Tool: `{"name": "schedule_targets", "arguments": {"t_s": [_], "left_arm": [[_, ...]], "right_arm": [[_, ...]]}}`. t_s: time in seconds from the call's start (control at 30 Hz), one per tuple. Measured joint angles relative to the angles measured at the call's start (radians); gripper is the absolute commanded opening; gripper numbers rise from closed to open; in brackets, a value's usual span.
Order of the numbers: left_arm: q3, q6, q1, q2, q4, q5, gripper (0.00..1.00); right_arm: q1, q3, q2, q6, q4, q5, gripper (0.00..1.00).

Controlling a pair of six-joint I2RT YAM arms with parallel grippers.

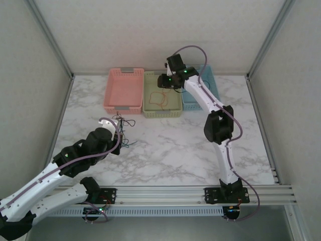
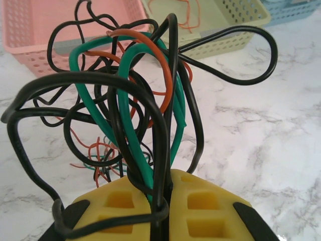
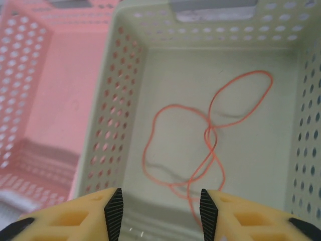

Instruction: Untangle the cables

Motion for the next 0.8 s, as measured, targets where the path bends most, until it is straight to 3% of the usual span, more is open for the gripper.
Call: {"name": "schedule_targets", "arguments": {"t_s": [0.3, 0.43, 0.57, 0.8], "left_arm": [[0.012, 0.092, 0.000, -0.040, 0.051, 0.134, 0.00], [0.040, 0.145, 0.000, -0.042, 0.066, 0.204, 0.00], [0.068, 0.200, 0.000, -0.040, 0.080, 0.261, 0.00], [0.069, 0.263, 0.000, -0.017, 0.122, 0.287, 0.00]], "right_arm": [[0.019, -0.661, -0.743, -0.061, 0.321, -0.168, 0.54], [0.019, -0.915, -0.982, -0.059, 0.489, -0.299, 0.56], [0.039, -1.049, -1.043, -0.056, 0.532, -0.422, 0.63], [0.201, -1.090, -1.044, -0.010, 0.515, -0.536, 0.60]]}}
